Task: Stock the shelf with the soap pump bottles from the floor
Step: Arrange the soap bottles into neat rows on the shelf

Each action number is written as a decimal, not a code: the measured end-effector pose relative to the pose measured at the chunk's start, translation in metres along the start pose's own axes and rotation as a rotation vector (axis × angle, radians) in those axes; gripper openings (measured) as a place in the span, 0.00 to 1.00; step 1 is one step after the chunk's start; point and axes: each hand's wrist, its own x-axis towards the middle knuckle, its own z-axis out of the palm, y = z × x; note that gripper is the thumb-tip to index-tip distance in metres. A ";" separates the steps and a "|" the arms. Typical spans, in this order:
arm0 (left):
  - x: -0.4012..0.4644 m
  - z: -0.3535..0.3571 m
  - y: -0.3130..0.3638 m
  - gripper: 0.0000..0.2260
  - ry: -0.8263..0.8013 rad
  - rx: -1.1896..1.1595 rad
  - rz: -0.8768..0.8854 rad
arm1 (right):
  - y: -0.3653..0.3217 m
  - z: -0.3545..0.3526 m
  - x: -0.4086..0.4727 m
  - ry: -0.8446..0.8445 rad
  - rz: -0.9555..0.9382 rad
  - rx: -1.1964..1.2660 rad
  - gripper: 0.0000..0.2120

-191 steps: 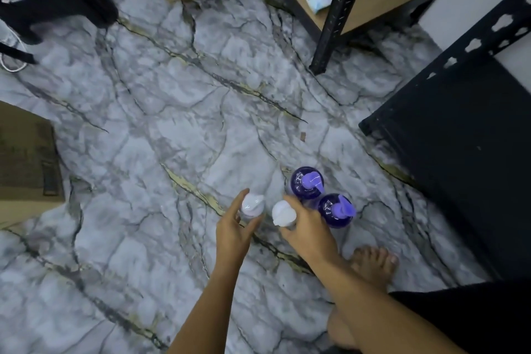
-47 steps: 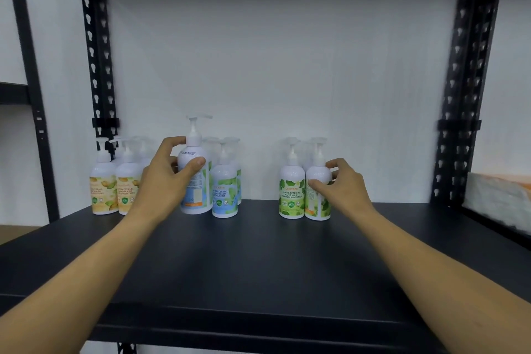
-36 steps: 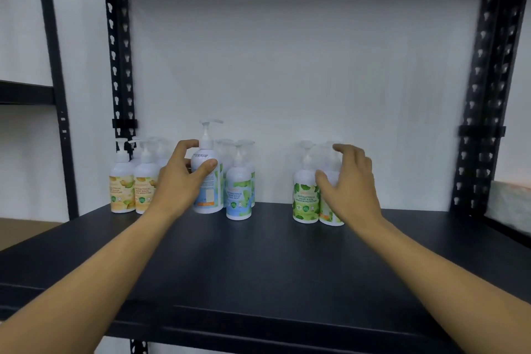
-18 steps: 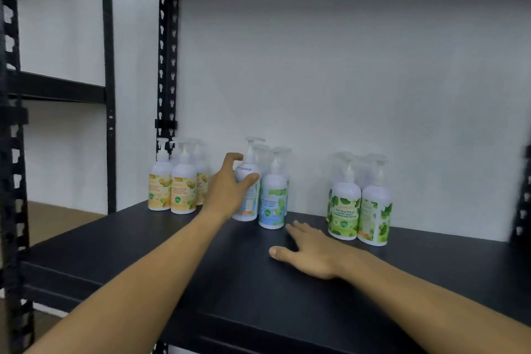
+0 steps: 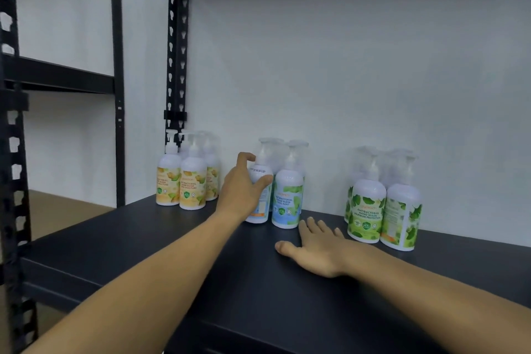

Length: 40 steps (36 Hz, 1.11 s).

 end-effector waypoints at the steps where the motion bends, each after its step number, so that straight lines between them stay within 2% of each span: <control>1: 0.000 0.001 0.000 0.19 0.000 -0.003 0.005 | 0.000 -0.001 0.001 -0.005 -0.003 -0.006 0.46; 9: -0.003 0.010 -0.004 0.19 0.024 -0.014 0.001 | 0.002 0.004 0.000 0.032 -0.020 0.010 0.46; 13: -0.009 0.010 -0.008 0.25 -0.004 -0.063 -0.018 | 0.004 0.003 -0.002 0.050 -0.045 0.027 0.44; 16: -0.013 0.006 -0.013 0.30 -0.093 -0.143 -0.041 | 0.005 0.002 -0.005 0.065 -0.061 0.038 0.44; 20: -0.022 0.002 -0.015 0.31 -0.206 -0.096 -0.017 | 0.006 0.002 -0.007 0.077 -0.070 0.048 0.43; 24: -0.026 -0.001 -0.014 0.31 -0.093 -0.025 -0.014 | 0.007 0.003 -0.009 0.089 -0.079 0.056 0.41; 28: -0.030 -0.004 -0.013 0.35 0.047 0.128 -0.013 | 0.009 0.003 -0.013 0.108 -0.103 0.057 0.39; 31: -0.030 -0.006 -0.012 0.41 0.056 0.064 -0.052 | 0.009 0.002 -0.015 0.115 -0.111 0.057 0.38; 35: -0.029 -0.009 -0.018 0.46 -0.057 -0.092 -0.088 | 0.008 0.001 -0.015 0.124 -0.120 0.056 0.37; 38: -0.031 -0.014 -0.020 0.46 -0.226 -0.146 -0.091 | 0.008 0.002 -0.016 0.126 -0.125 0.060 0.36; 40: -0.032 -0.017 -0.021 0.45 -0.270 -0.109 -0.082 | 0.007 0.001 -0.017 0.124 -0.125 0.061 0.36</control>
